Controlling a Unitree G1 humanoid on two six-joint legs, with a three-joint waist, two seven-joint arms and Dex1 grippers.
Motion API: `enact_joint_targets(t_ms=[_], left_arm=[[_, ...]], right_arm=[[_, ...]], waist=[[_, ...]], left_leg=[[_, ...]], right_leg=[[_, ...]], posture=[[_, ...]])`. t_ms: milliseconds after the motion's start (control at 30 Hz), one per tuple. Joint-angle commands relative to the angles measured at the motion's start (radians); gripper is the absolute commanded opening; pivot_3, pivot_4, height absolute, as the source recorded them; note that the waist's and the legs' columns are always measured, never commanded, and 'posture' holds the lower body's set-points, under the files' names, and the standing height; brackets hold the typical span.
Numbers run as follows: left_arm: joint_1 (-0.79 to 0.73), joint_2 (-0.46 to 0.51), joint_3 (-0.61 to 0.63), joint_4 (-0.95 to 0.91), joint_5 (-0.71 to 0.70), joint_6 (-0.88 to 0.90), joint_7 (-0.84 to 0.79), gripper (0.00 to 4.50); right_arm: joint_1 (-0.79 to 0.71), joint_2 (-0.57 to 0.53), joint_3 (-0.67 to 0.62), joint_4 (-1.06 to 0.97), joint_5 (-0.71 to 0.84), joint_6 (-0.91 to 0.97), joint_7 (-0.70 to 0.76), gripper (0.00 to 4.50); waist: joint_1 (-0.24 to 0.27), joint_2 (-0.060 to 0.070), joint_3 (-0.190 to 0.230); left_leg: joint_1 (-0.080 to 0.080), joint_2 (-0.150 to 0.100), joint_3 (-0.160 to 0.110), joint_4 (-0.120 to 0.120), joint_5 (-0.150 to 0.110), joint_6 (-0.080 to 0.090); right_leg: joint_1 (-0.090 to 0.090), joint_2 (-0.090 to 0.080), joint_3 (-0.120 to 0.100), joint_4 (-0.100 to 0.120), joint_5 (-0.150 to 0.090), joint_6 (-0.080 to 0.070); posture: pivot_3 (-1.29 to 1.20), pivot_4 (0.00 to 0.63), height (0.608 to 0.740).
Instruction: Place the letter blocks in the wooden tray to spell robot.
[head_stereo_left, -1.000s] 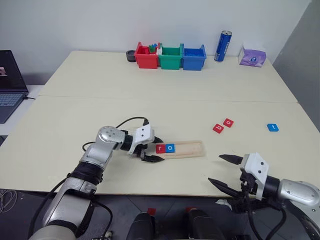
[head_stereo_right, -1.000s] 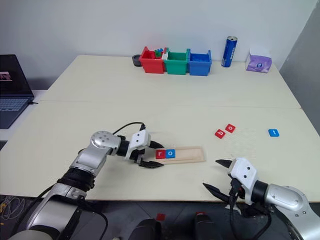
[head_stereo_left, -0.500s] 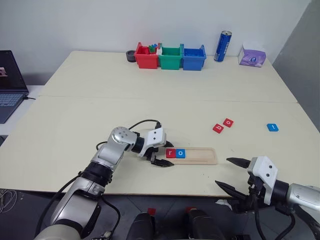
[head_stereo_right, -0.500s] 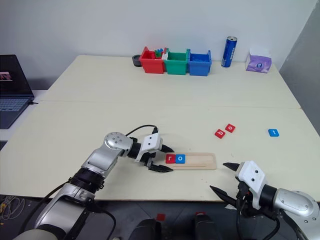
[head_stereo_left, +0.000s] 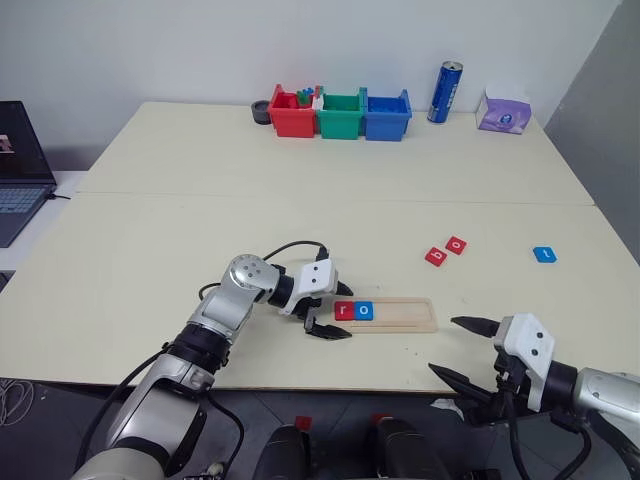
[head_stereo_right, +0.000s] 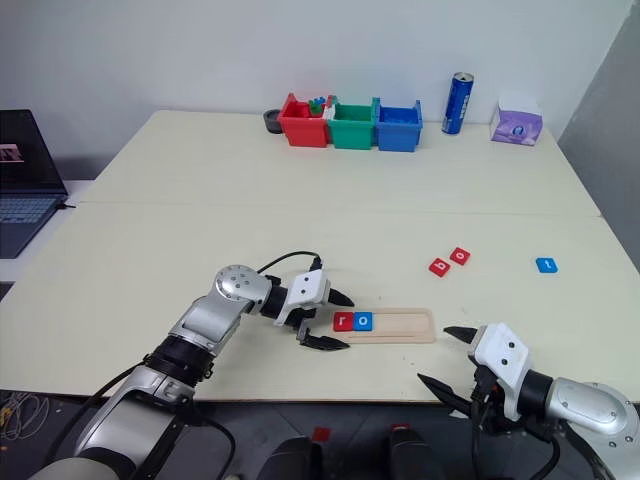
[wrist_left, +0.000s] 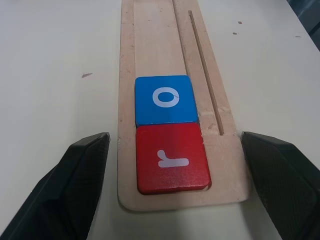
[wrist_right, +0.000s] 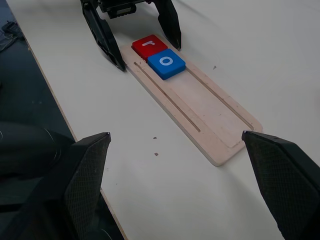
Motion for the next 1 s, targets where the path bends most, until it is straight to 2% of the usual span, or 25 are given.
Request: enact_joint_targets(t_ms=[33, 167, 300, 467, 567, 700, 1000], left_arm=[[-0.004, 0.012, 0.027, -0.025, -0.025, -0.018, -0.002, 4.44], [0.000, 0.045, 0.075, -0.039, -0.069, -0.016, -0.013, 4.44], [0.021, 0.075, 0.117, -0.069, -0.118, 0.001, -0.023, 4.44], [0.060, 0.105, 0.182, -0.135, -0.197, 0.042, -0.028, 4.44], [0.082, 0.121, 0.226, -0.160, -0.237, 0.039, -0.018, 4.44], [0.141, 0.148, 0.275, -0.206, -0.267, 0.069, 0.019, 4.44], [0.208, 0.180, 0.306, -0.281, -0.296, 0.112, 0.055, 4.44]], right_arm=[[-0.027, -0.007, -0.037, -0.037, 0.035, 0.011, 0.003, 4.50], [-0.102, 0.028, -0.098, -0.033, 0.161, 0.085, -0.045, 4.50], [-0.230, 0.058, -0.115, 0.032, 0.214, 0.161, -0.124, 4.50], [-0.392, 0.077, -0.033, 0.173, 0.141, 0.173, -0.179, 4.50], [-0.483, 0.049, 0.061, 0.266, 0.062, 0.210, -0.192, 4.50], [-0.635, 0.067, 0.197, 0.480, -0.076, 0.131, -0.167, 4.50], [-0.856, 0.172, 0.260, 0.865, -0.184, -0.015, -0.111, 4.50]], waist=[[0.000, 0.000, 0.000], [-0.002, 0.000, 0.000], [-0.004, 0.000, 0.000], [-0.004, 0.000, 0.000], [-0.004, 0.000, 0.000], [-0.006, 0.000, 0.001], [-0.004, 0.001, 0.001]], left_leg=[[0.000, 0.000, 0.000, 0.000, 0.000, 0.000], [0.000, 0.001, 0.000, 0.000, 0.000, 0.000], [0.000, 0.001, 0.000, 0.000, 0.000, 0.000], [0.000, 0.001, 0.000, 0.000, 0.000, 0.000], [0.000, 0.002, 0.000, 0.000, 0.000, 0.000], [0.001, 0.002, 0.000, 0.000, 0.000, 0.000], [-0.001, 0.002, 0.001, -0.001, 0.000, 0.000]], right_leg=[[0.000, 0.000, 0.000, 0.000, 0.000, 0.000], [0.000, 0.000, 0.000, 0.000, 0.000, 0.000], [0.000, 0.001, 0.000, 0.000, 0.000, 0.000], [0.000, 0.000, 0.001, 0.000, 0.000, -0.001], [-0.001, 0.000, 0.001, 0.000, 0.001, -0.001], [-0.001, 0.000, 0.002, 0.000, 0.003, -0.004], [-0.002, -0.001, 0.001, 0.000, 0.003, -0.005]], posture=[[0.00, 0.150, 0.740], [0.00, 0.150, 0.740], [0.00, 0.150, 0.740], [0.00, 0.150, 0.740], [0.00, 0.150, 0.740], [0.00, 0.150, 0.740], [0.00, 0.150, 0.740]])
